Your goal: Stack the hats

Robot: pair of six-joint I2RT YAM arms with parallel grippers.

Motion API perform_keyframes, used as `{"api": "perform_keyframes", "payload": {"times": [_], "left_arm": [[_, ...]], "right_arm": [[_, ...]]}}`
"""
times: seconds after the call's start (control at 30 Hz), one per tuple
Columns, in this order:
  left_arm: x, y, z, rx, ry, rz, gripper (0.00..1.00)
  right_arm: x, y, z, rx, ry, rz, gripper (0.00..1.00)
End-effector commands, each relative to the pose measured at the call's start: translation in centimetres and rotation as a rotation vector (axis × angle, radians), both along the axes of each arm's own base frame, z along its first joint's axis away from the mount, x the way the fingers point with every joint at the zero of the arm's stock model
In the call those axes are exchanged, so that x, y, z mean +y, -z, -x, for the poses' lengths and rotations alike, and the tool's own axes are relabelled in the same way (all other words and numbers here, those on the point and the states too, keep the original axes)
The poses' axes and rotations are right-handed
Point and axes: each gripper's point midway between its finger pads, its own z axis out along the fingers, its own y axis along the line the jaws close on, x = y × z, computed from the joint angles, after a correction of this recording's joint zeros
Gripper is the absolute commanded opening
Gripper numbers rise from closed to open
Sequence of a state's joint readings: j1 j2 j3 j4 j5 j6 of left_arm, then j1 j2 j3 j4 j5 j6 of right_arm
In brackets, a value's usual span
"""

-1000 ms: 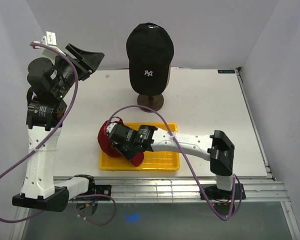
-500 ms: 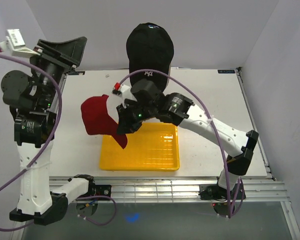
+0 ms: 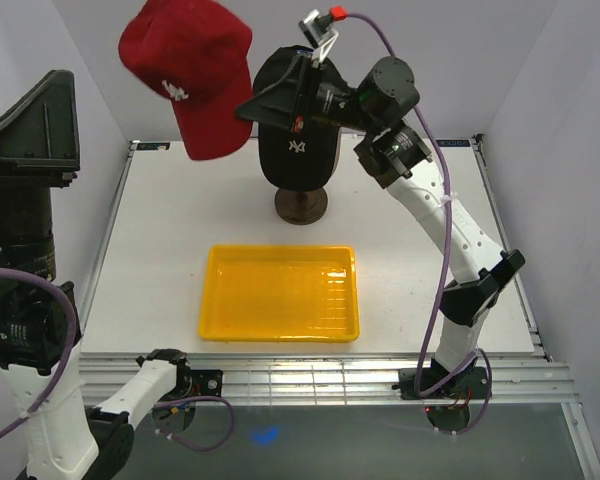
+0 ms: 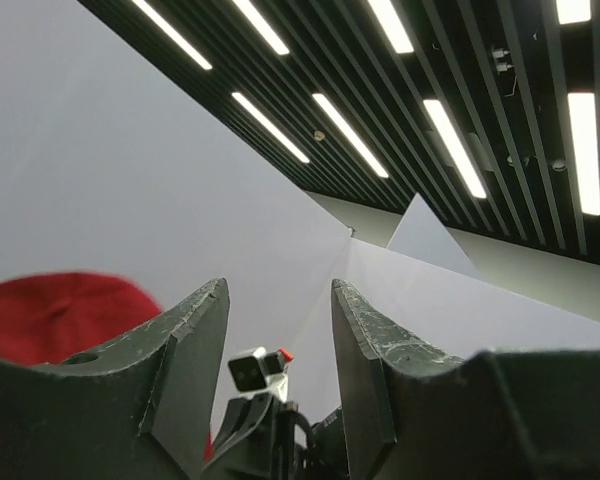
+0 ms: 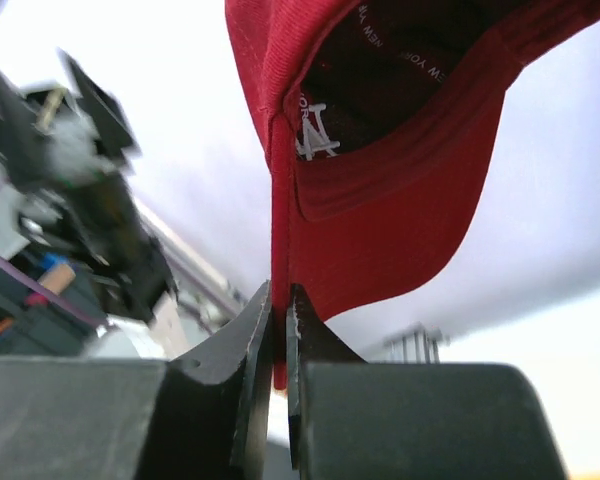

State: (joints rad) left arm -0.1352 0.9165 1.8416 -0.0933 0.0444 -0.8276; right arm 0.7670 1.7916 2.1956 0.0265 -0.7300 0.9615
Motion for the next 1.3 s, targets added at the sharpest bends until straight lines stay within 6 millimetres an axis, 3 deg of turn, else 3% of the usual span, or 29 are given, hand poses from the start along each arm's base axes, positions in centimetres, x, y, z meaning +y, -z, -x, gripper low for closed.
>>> {"api": "perform_keyframes", "payload": {"times": [0.0, 0.07, 0.23, 0.4, 0.53, 1.03, 1.27], "left_arm": [[-0.3, 1.7, -3.0, 0.073, -0.007, -0.012, 0.56], [-0.5, 2.1, -3.2, 0.081, 0.003, -0.012, 0.55], [-0.8, 2.8, -3.7, 0.102, 0.017, -0.021, 0.55], [-1.0, 3.1, -4.1, 0.111, 0.018, -0.029, 0.55], [-1.1, 3.4, -4.5, 0.123, 0.021, -0.031, 0.55], [-1.5, 4.6, -5.9, 0.162, 0.043, -0.032, 0.55], [-1.8, 5.4, -6.8, 0.19, 0.055, -0.034, 0.55]], "right_arm": [[-5.6, -9.6, 0.7, -0.114, -0.024, -0.351, 0.08], [-7.8, -11.1, -1.5, -0.034, 0.032, -0.438, 0.08], [-10.8, -12.1, -6.5, 0.105, 0.152, -0.566, 0.08], [-12.3, -12.1, -9.0, 0.252, 0.16, -0.623, 0.08], [-12.8, -10.3, -10.8, 0.383, 0.149, -0.645, 0.08], [-16.4, -6.4, -10.7, 0.502, 0.074, -0.694, 0.08], [-16.5, -4.9, -10.1, 0.524, 0.009, -0.692, 0.08]]}}
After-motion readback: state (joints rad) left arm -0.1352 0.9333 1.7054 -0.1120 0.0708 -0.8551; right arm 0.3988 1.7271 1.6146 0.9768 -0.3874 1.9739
